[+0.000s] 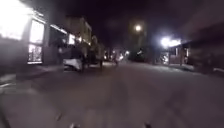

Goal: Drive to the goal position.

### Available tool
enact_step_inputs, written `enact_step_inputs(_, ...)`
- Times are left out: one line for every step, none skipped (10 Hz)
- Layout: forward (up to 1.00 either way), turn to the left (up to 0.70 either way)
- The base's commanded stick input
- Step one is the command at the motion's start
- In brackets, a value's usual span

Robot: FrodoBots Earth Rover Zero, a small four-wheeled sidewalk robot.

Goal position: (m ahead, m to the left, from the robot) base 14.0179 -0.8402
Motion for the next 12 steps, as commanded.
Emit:
enact_step_inputs(0.70,0.00)
enact_step_inputs(0.70,0.00)
enact_step_inputs(0.70,0.00)
enact_step_inputs(0.70,0.00)
enact_step_inputs(0.70,0.00)
enact_step_inputs(0.70,0.00)
enact_step_inputs(0.70,0.00)
enact_step_inputs(0.70,0.00)
enact_step_inputs(0.31,0.00)
enact_step_inputs(0.00,0.00)
enact_step_inputs(0.00,0.00)
enact_step_inputs(0.00,0.00)
